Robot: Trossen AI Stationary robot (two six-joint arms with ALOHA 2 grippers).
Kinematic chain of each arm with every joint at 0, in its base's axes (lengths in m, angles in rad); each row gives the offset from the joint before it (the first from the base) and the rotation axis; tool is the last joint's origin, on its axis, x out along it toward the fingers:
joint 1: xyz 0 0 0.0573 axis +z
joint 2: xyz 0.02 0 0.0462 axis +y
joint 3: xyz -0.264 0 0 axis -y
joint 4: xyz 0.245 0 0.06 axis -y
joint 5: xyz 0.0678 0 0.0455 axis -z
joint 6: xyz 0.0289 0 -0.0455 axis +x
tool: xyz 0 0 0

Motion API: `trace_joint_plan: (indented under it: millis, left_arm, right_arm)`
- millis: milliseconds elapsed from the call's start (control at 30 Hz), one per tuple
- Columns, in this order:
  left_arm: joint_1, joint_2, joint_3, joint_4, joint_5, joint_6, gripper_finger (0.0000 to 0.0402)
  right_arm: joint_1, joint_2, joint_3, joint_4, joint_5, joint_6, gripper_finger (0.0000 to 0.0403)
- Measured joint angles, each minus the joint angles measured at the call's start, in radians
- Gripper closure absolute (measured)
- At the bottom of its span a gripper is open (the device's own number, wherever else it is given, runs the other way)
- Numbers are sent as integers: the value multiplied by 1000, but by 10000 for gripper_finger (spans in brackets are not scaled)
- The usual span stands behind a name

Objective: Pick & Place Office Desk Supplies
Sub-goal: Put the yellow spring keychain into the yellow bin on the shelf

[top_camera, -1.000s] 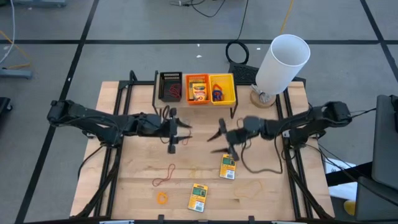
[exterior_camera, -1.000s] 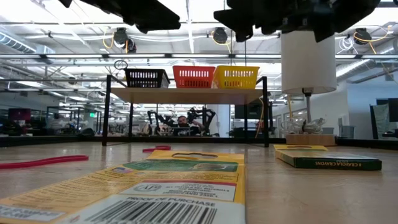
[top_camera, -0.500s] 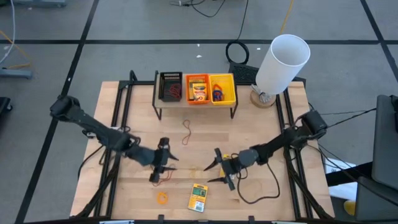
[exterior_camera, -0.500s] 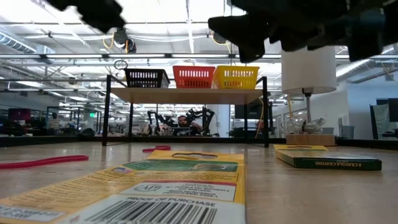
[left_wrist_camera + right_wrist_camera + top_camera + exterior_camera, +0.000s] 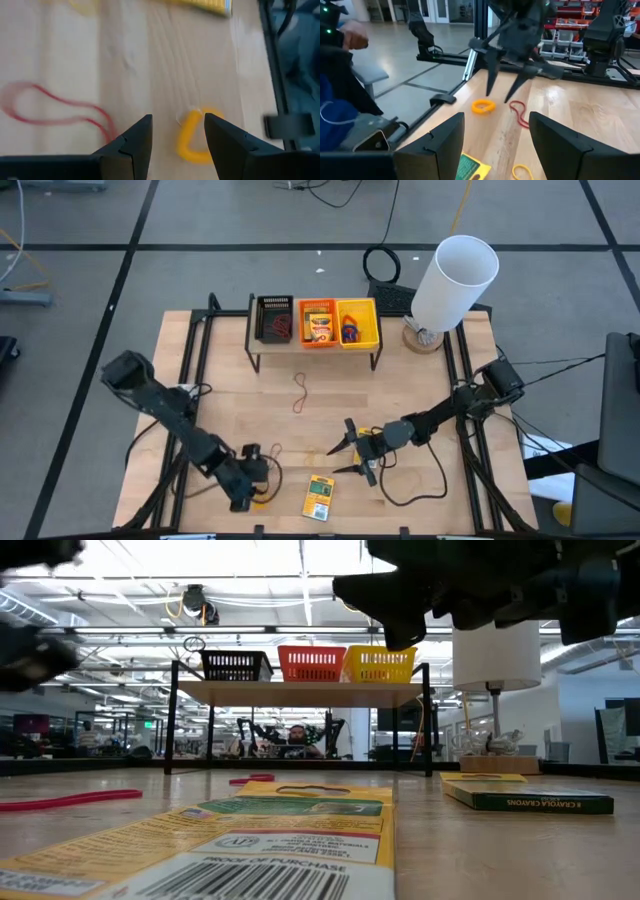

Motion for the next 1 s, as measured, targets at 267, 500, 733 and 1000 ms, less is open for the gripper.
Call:
trace_joint_plan:
  millis: [267, 500, 733, 1000]
  left_arm:
    - [-19, 108, 0, 66, 82, -102, 231]
    - [-20, 129, 2, 69, 63, -89, 235]
    - [-21, 133, 2, 54, 1, 16, 331]
    - [18, 139, -3, 112, -148, 69, 395]
  right_arm:
    - [-15, 0, 0, -49, 3, -13, 191]
    - [-14, 1, 0, -66, 3, -6, 191]
    - [-14, 1, 0, -91, 3, 57, 191]
    - [-14, 0, 0, -55, 50, 92, 191]
